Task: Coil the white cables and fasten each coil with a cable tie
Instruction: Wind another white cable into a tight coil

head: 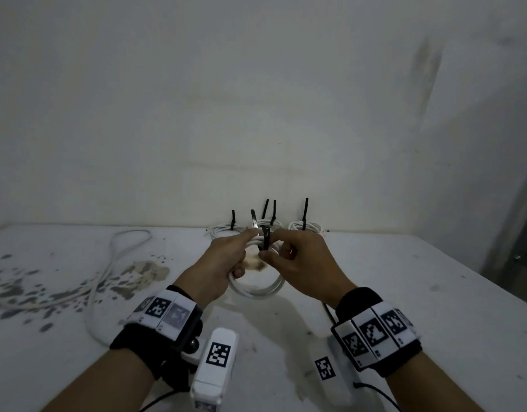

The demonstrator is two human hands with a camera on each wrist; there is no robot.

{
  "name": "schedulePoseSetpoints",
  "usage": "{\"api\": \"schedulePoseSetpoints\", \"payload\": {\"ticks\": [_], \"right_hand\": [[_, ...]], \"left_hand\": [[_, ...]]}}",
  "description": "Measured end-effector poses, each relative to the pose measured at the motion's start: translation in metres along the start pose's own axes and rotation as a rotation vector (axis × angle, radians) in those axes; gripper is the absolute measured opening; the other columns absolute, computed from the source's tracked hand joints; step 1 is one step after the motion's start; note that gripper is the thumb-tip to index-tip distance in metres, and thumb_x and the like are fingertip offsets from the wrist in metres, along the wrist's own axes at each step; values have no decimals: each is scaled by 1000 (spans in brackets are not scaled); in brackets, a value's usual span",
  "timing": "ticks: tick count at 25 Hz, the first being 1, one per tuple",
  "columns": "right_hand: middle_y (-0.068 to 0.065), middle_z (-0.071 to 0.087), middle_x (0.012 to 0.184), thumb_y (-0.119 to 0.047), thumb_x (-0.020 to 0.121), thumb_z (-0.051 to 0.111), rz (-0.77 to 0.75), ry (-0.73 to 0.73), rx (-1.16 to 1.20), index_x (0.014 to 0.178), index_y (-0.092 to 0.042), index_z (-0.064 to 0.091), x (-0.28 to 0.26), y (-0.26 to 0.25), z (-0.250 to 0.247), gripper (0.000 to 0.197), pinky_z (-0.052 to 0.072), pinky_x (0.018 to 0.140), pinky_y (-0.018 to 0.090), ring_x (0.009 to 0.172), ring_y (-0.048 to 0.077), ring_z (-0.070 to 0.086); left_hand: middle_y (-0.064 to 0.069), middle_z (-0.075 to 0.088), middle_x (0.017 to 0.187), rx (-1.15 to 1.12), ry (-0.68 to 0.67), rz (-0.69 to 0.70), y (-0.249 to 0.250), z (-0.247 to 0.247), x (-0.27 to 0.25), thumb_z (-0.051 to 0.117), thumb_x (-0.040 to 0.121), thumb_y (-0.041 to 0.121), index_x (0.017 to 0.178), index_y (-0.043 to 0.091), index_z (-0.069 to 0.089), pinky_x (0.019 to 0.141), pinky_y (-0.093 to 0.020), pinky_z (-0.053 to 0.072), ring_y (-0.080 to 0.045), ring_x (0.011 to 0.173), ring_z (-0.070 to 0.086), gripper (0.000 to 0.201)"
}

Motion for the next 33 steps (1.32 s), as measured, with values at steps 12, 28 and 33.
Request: {"api": "schedulePoseSetpoints", "payload": {"ticks": [12,28,33], "right_hand": [[-11,71,77,-26,90,71,-83,-110,173,84,-18,77,32,-64,62,12,53,69,32,68,11,65],[11,70,77,-18,99,55,195,60,379,80,-9,65,86,-48,74,23,52,67,41,66,22,62],[16,70,80,-21,100,56,195,87,430,85,-8,63,87,-55,69,22,48,63,37,62,15,54]], "left_hand": [[3,35,52,16,206,69,12,-95,0,77,80,31,71,18,74,45,-24,31,-13,51,31,17],[1,22,50,348,48,303,50,-94,-9,61,94,35,72,39,77,42,-20,27,-12,43,22,27],[1,17,58,125,7,233,42,-92,-6,62,93,38,94,22,79,39,-21,25,-10,46,19,23]]}}
Point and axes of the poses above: each hand's wrist, its own x-axis towards the middle knuckle, its own z-axis out of the palm, y = z × x, the point moved 5 cm from there along x, towards the middle knuckle
